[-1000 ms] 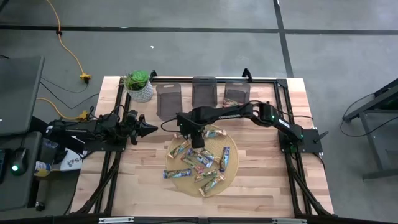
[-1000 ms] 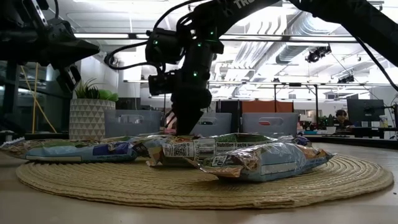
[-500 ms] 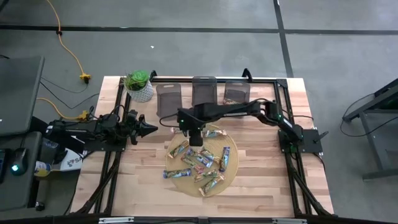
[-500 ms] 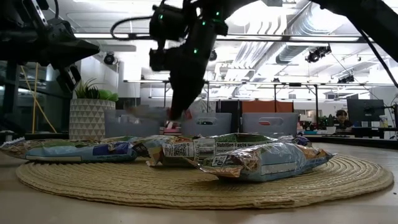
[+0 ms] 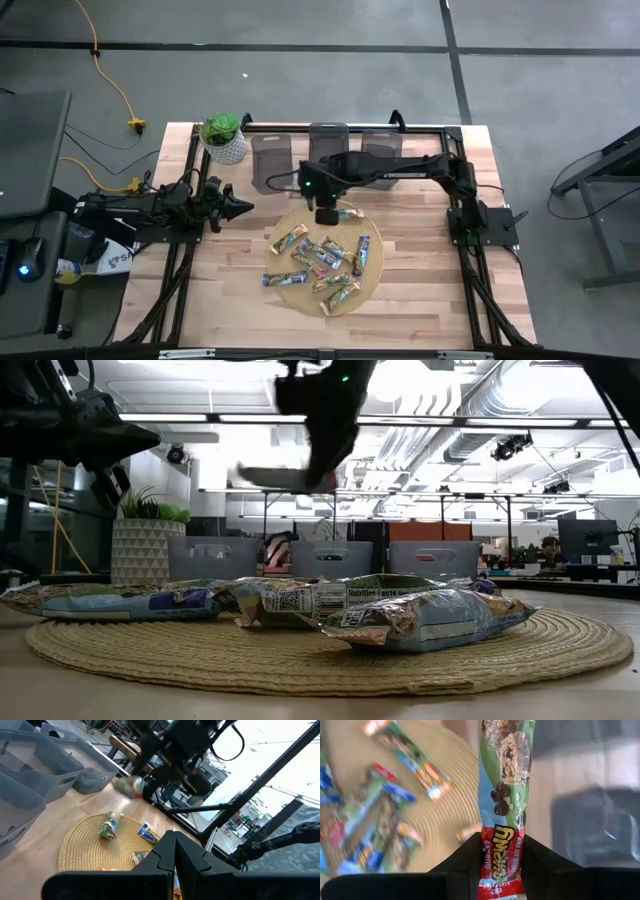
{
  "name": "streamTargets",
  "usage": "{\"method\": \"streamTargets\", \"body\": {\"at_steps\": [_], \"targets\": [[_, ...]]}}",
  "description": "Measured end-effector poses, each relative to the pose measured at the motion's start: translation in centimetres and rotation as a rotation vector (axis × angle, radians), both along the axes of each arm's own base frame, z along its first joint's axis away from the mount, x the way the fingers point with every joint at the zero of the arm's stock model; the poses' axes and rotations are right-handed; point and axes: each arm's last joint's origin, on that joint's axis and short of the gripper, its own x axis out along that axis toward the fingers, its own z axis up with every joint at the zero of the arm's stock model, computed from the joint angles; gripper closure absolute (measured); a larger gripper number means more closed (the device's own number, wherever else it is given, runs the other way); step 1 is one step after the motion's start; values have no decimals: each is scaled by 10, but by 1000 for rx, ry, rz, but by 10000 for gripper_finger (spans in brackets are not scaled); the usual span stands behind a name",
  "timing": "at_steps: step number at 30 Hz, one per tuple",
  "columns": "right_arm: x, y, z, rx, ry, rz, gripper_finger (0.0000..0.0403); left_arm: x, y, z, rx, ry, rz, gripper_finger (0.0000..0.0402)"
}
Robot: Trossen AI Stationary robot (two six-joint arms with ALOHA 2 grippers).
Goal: Pick and place Granola Bars by type
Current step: Put the orange granola bar into the right black bin
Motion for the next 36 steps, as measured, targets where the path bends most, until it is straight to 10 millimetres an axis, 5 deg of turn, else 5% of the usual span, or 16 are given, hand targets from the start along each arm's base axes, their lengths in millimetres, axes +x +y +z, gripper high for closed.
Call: {"method": "streamTargets", "body": {"at_steps": [7,15,26,36], "targets": [[-39,-26,24,-160,162,-141,305,0,0,0,0,0,0,401],[-74,-79,28,-164,368,-302,305,0,0,0,0,0,0,401],[-140,-143,-2,26,502,-463,305,0,0,0,0,0,0,401],[-157,-155,-44,116,404,-461,305,0,0,0,0,0,0,401]]}}
